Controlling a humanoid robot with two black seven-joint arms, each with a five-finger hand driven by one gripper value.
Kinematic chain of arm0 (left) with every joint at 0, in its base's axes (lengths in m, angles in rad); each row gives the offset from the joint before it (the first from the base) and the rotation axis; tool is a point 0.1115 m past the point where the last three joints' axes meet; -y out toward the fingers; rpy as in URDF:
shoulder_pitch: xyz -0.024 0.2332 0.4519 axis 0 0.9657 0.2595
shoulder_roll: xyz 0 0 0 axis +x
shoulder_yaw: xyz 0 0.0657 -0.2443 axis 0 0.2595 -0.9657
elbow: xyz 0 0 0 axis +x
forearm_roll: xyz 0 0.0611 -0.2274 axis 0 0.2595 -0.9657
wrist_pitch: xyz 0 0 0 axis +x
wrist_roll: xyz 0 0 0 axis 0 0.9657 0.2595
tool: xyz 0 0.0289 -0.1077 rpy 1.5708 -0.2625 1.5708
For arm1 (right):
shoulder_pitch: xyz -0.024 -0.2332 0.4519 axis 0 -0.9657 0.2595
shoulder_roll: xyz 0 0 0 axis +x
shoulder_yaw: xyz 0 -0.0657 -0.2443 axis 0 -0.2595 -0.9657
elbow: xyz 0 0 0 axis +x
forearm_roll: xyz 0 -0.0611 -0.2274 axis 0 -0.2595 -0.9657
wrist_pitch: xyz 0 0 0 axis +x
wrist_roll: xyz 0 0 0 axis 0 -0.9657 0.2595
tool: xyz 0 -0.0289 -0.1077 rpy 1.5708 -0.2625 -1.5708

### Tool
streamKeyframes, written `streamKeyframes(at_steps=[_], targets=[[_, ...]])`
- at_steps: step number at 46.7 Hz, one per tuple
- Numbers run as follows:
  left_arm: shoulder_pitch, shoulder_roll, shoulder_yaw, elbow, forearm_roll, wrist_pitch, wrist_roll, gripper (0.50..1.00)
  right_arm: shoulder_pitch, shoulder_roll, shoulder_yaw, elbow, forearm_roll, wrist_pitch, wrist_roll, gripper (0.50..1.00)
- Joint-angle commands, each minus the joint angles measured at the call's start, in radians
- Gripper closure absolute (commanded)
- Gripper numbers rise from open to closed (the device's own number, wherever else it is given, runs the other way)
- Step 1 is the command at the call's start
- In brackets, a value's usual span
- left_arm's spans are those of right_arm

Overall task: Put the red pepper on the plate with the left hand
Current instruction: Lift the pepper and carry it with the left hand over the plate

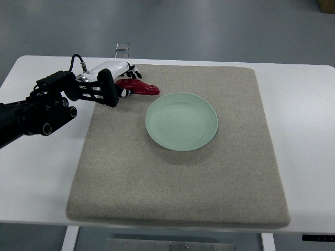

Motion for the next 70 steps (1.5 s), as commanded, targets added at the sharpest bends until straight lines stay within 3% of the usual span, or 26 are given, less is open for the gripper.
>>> streamKeyframes(at_steps=[1, 9, 14, 25, 41, 60, 70], targets=[[0.0, 0.0, 0.003, 0.0, -0.001, 0.0, 0.0, 0.87, 0.0, 0.0, 0.0, -0.001, 0.0, 0.0, 0.0, 0.568], [0.001, -0.001, 0.003, 0.0, -0.003, 0.002, 0.0, 0.922, 0.0, 0.0, 0.0, -0.001, 0.0, 0.0, 0.0, 0.568], [0.007, -0.001, 0.003, 0.0, -0.003, 0.002, 0.0, 1.0, 0.0, 0.0, 0.0, 0.001, 0.0, 0.0, 0.0, 0.568], [0.011, -0.003, 0.003, -0.002, -0.007, 0.008, 0.0, 1.0, 0.0, 0.0, 0.0, -0.001, 0.0, 0.0, 0.0, 0.568], [0.0, -0.003, -0.031, -0.031, -0.024, 0.113, -0.018, 1.0, 0.0, 0.0, 0.0, 0.001, 0.0, 0.0, 0.0, 0.568], [-0.022, 0.008, -0.049, -0.285, 0.0, 0.12, -0.075, 1.0, 0.0, 0.0, 0.0, -0.001, 0.0, 0.0, 0.0, 0.568], [-0.012, -0.003, -0.043, -0.361, 0.169, 0.12, -0.077, 1.0, 0.0, 0.0, 0.0, 0.001, 0.0, 0.0, 0.0, 0.568]])
